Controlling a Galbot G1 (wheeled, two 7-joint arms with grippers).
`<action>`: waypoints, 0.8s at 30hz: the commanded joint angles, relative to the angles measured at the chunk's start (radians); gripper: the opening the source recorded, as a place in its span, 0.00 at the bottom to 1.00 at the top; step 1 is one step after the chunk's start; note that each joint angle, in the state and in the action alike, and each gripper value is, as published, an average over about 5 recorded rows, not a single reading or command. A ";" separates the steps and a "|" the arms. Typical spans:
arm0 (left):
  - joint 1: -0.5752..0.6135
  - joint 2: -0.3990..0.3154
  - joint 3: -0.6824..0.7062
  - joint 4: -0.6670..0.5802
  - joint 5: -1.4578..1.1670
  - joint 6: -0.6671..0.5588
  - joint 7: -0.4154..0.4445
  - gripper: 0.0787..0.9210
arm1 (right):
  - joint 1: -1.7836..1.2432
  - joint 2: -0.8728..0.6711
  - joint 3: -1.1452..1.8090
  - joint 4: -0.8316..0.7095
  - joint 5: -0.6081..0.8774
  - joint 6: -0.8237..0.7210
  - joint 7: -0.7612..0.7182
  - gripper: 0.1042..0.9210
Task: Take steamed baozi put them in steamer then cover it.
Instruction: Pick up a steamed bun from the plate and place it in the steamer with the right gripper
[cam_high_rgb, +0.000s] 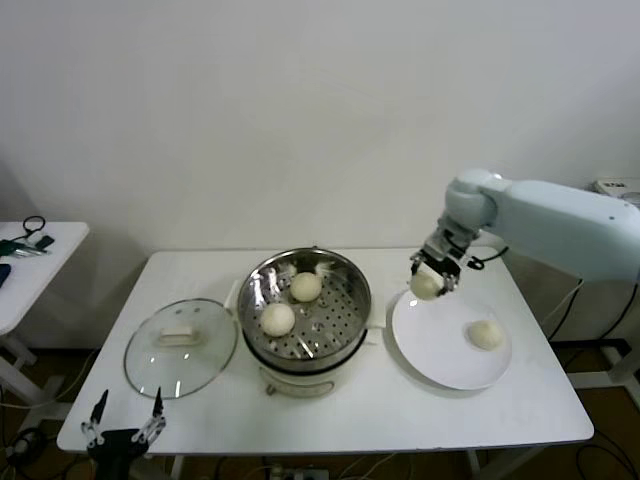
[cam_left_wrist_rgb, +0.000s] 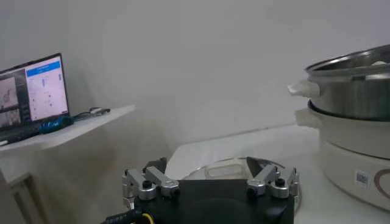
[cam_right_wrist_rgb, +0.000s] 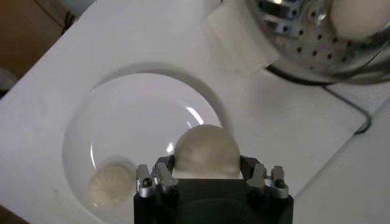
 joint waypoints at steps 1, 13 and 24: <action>-0.007 0.011 0.003 0.005 0.013 0.008 0.001 0.88 | 0.160 0.152 -0.040 0.052 -0.013 0.232 -0.019 0.72; -0.008 0.039 0.005 0.011 0.006 0.013 0.002 0.88 | 0.019 0.369 0.056 0.092 -0.101 0.276 -0.031 0.73; -0.001 0.063 0.002 0.016 -0.005 0.010 -0.001 0.88 | -0.139 0.443 0.063 0.088 -0.214 0.290 -0.034 0.73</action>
